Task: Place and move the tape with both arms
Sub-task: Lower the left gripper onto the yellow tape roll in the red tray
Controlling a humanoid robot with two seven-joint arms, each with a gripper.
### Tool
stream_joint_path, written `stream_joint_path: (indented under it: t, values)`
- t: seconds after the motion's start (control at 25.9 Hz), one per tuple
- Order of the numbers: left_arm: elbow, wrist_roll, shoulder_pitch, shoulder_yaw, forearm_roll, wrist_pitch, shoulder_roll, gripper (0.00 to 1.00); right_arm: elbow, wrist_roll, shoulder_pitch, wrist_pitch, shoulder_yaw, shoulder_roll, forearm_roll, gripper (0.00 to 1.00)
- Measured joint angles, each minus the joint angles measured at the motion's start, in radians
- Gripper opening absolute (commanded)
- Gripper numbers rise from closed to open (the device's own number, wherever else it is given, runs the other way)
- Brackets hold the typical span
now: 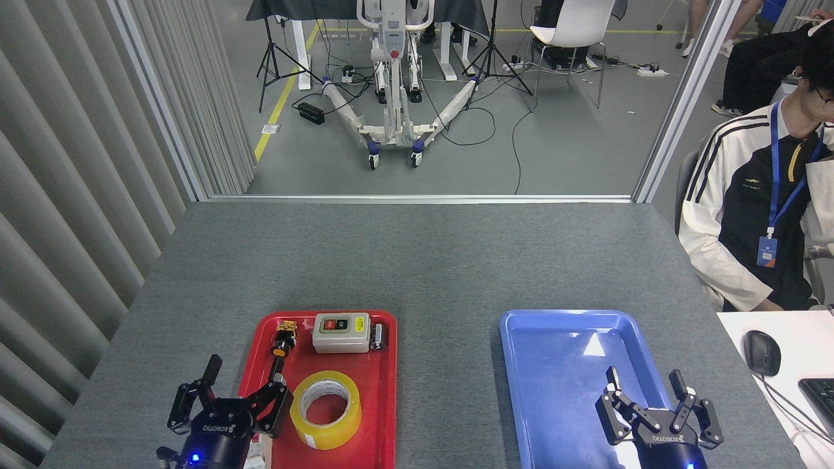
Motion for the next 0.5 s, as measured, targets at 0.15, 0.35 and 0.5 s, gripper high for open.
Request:
stream_joint_path:
  t: [0.15,0.35,0.5]
  values:
    - [0.001,-0.005,0.0,0.002,0.0,0.006,-0.001,1.0,0.006,0.003,0.0,0.0,-0.001,0.0,-0.002,0.99]
    - [-0.008,-0.011,-0.008,0.002,0.019,0.005,-0.01,1.0,0.009,0.004,0.0,0.0,-0.001,0.0,-0.003,0.99]
    - [-0.011,-0.012,-0.017,0.0,0.023,0.0,-0.011,1.0,0.011,0.004,-0.002,0.0,0.0,0.0,-0.003,0.99]
